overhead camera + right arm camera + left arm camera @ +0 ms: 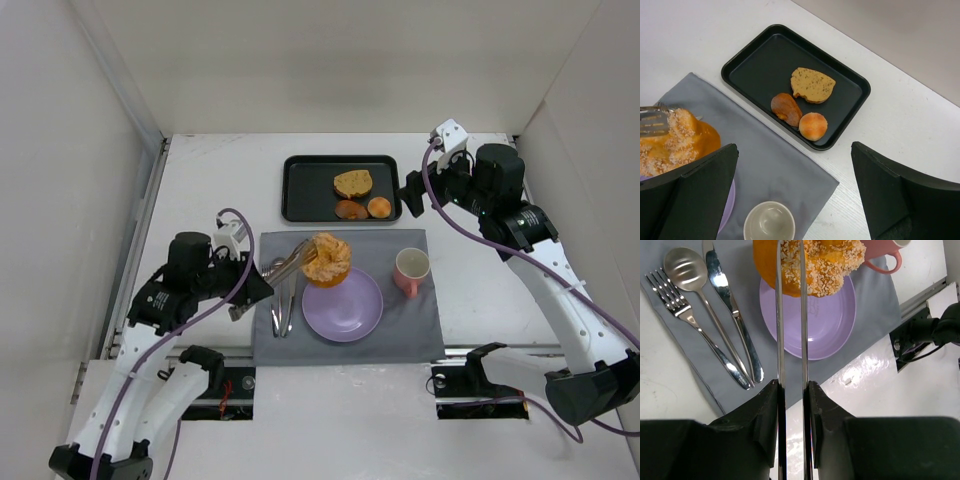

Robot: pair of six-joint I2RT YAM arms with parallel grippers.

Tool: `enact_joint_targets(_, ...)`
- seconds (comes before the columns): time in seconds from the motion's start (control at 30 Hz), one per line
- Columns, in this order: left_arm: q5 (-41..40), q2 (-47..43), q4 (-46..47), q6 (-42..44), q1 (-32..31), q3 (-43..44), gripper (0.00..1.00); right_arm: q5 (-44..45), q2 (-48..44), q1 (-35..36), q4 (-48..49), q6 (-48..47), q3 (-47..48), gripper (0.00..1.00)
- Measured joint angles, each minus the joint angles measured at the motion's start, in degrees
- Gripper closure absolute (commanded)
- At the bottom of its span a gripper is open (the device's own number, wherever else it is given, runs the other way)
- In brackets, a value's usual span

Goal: Place the bread

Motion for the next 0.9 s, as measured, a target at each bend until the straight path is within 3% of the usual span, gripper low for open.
enact_joint_targets(0.9,2.5,1.2,-1.4,-1.4,-5.0,-2.8,0.98,0.0,0.0,0.0,0.0,0.0,0.0,0.00)
